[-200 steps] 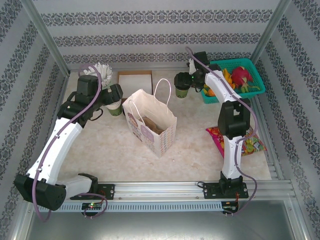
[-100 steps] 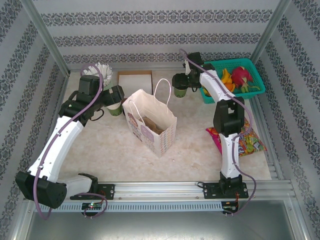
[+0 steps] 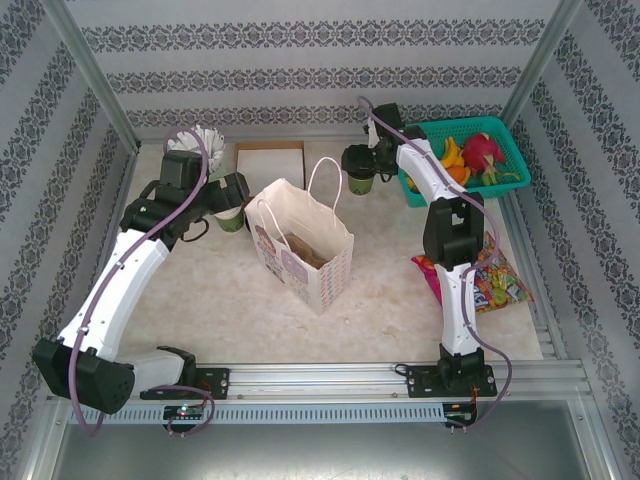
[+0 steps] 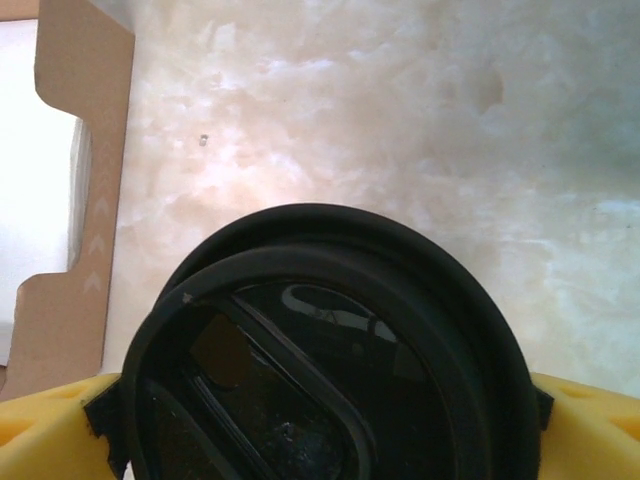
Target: Pack the takeout coffee
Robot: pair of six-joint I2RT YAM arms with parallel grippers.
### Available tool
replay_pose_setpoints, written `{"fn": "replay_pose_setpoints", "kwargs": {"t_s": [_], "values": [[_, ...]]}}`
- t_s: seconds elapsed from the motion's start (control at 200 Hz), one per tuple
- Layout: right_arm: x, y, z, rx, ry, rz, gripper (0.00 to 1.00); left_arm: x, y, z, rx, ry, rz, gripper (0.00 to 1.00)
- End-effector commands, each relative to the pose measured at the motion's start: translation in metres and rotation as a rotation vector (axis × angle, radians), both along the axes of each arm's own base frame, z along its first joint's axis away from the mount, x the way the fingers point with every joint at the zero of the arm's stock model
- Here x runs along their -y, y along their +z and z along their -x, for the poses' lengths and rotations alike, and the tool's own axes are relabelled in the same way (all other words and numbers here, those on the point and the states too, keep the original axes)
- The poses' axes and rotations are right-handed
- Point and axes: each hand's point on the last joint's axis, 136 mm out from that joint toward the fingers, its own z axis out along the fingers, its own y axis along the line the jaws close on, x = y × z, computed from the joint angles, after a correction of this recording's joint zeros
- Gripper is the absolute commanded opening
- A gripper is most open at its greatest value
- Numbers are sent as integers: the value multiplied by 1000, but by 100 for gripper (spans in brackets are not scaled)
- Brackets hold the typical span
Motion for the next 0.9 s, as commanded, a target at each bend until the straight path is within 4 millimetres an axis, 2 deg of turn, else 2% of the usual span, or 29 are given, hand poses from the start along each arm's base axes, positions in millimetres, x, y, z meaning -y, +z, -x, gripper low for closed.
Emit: {"fn": "replay_pose_setpoints", "kwargs": {"t_s": [0.0, 0.125, 0.315, 0.455, 0.635, 0.894], "values": [[2, -3, 0, -26, -15, -21, 91, -4, 7, 1, 7, 9, -3, 100], [2, 1, 2, -32, -16, -34, 83, -4, 6, 1, 3, 7, -2, 100], [3, 11, 10, -30, -29, -53, 81, -4, 10, 3, 11, 4, 0, 100], [4, 21, 25, -29, -33, -61, 80, -3, 16, 6, 35, -3, 13, 100], [8, 24, 57, -36, -37, -36, 79, -2, 23, 9, 62, 3, 46, 100], [13, 20, 122, -61, -35, -24, 78, -8, 19, 15, 47, 39, 44, 100]]}}
